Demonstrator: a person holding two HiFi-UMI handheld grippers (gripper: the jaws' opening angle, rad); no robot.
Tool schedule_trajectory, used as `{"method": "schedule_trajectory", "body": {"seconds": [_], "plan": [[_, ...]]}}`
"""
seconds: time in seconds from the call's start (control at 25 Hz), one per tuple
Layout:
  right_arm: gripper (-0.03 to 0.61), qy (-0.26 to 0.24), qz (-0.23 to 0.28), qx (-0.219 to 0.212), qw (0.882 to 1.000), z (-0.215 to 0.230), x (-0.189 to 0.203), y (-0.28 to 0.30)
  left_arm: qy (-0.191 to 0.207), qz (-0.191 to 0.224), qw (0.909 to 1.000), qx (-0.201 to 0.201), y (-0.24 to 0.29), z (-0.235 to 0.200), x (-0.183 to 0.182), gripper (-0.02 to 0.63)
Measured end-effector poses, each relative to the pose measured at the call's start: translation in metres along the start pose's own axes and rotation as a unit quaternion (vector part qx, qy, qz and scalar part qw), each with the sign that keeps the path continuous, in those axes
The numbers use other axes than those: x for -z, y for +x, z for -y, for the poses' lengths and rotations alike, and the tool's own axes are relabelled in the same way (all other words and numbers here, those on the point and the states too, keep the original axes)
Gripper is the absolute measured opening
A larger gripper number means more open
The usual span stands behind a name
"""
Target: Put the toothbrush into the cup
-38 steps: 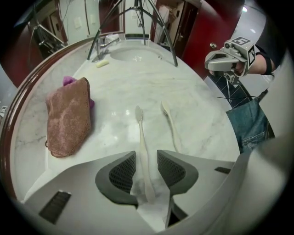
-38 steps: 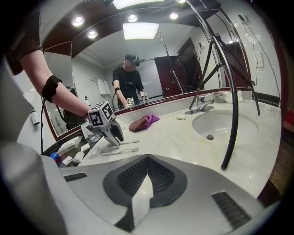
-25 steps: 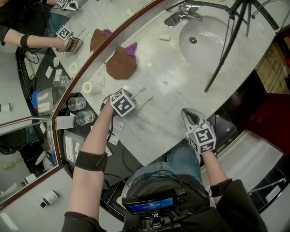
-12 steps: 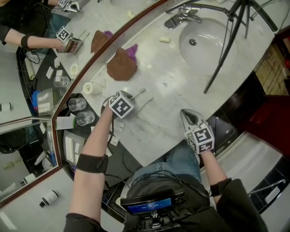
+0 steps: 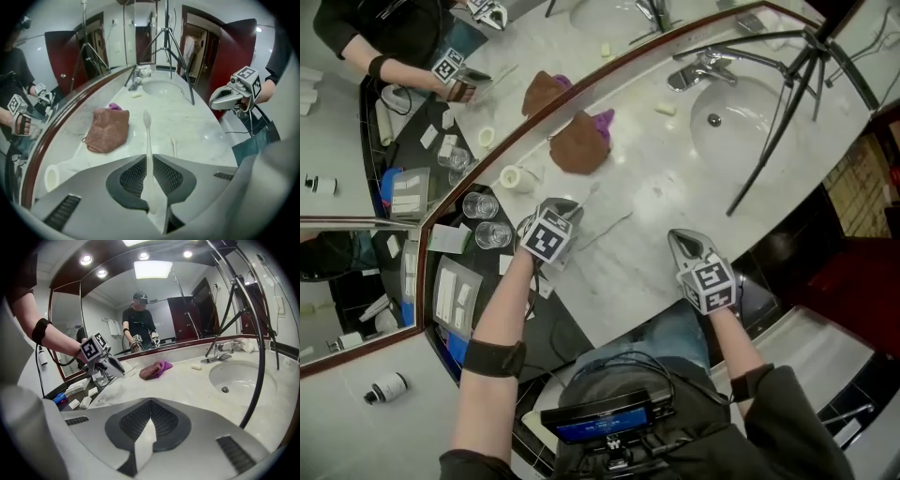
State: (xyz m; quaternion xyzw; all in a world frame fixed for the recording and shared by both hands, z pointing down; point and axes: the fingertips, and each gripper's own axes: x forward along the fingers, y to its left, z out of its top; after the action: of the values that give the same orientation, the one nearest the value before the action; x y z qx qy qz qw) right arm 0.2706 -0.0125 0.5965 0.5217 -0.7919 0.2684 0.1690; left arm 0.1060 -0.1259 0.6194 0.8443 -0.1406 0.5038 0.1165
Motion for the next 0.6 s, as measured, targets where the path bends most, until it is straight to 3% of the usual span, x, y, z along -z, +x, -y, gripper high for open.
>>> {"method": "schedule_trajectory", "body": {"seconds": [0.16, 0.32, 0.44, 0.6], "plan": [[0.003, -0.025, 0.001, -0.013, 1.000, -0.012, -0.017, 0.004, -0.040, 0.064, 0.9967, -0.032, -0.035, 0.002, -0.001, 0.048], [0.003, -0.048, 0.003, -0.024, 0.999, -0.029, -0.033, 0.005, -0.066, 0.136, 0.9862, -0.067, -0.071, 0.008, 0.000, 0.048], [0.003, -0.062, 0.003, -0.032, 0.998, -0.039, -0.043, 0.005, -0.092, 0.202, 0.9698, -0.102, -0.099, 0.014, -0.002, 0.048], [0.003, -0.076, 0.002, -0.046, 0.996, -0.054, -0.056, 0.004, -0.128, 0.273, 0.9406, -0.156, -0.137, 0.022, 0.003, 0.048]]}}
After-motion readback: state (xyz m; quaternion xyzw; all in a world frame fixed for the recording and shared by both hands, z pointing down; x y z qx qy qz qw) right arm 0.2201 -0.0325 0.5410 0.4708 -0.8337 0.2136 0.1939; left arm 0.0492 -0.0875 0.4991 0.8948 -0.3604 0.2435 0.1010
